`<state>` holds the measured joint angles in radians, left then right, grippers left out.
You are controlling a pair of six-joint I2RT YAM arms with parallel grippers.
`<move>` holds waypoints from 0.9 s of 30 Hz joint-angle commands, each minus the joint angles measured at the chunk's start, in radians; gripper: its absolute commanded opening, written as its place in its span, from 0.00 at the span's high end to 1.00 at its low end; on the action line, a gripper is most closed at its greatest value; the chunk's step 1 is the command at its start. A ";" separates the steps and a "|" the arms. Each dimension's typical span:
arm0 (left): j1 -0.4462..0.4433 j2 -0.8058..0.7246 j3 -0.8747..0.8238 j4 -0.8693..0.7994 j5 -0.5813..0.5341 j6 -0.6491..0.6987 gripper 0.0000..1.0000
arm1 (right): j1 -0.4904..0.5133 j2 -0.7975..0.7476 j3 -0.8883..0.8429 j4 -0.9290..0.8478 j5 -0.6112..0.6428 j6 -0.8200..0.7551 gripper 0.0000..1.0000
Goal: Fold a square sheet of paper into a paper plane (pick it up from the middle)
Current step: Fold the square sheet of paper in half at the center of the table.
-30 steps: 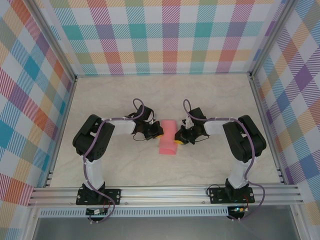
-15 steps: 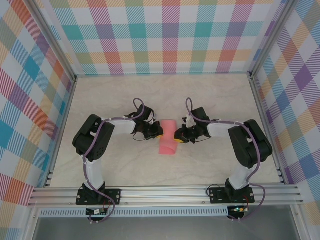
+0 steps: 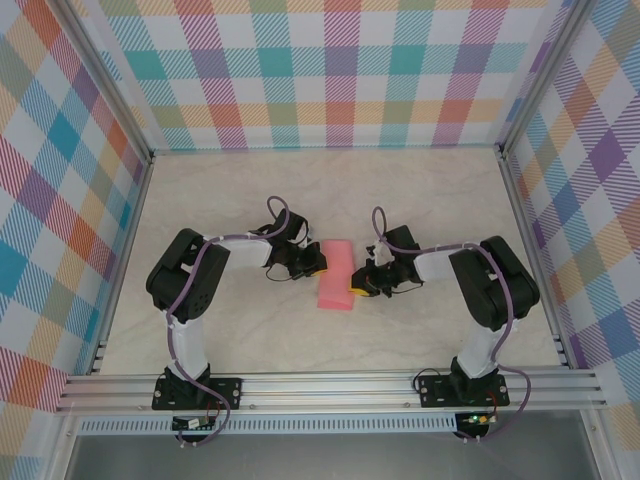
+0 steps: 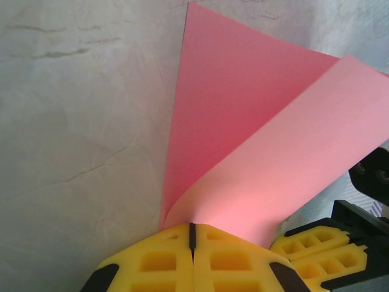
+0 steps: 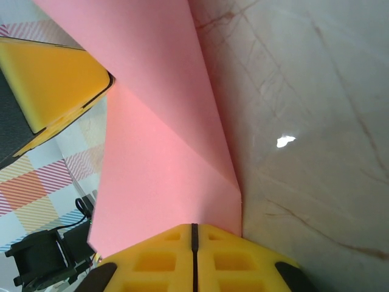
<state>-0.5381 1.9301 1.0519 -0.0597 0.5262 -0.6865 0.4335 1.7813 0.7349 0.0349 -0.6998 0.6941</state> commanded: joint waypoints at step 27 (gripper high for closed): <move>-0.006 0.052 0.030 -0.126 -0.015 0.052 1.00 | 0.058 -0.117 -0.036 -0.093 0.036 -0.006 0.92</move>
<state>-0.5381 1.9408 1.0782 -0.0990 0.5335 -0.6594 0.4793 1.7100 0.6788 0.0013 -0.6674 0.7162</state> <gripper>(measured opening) 0.045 0.082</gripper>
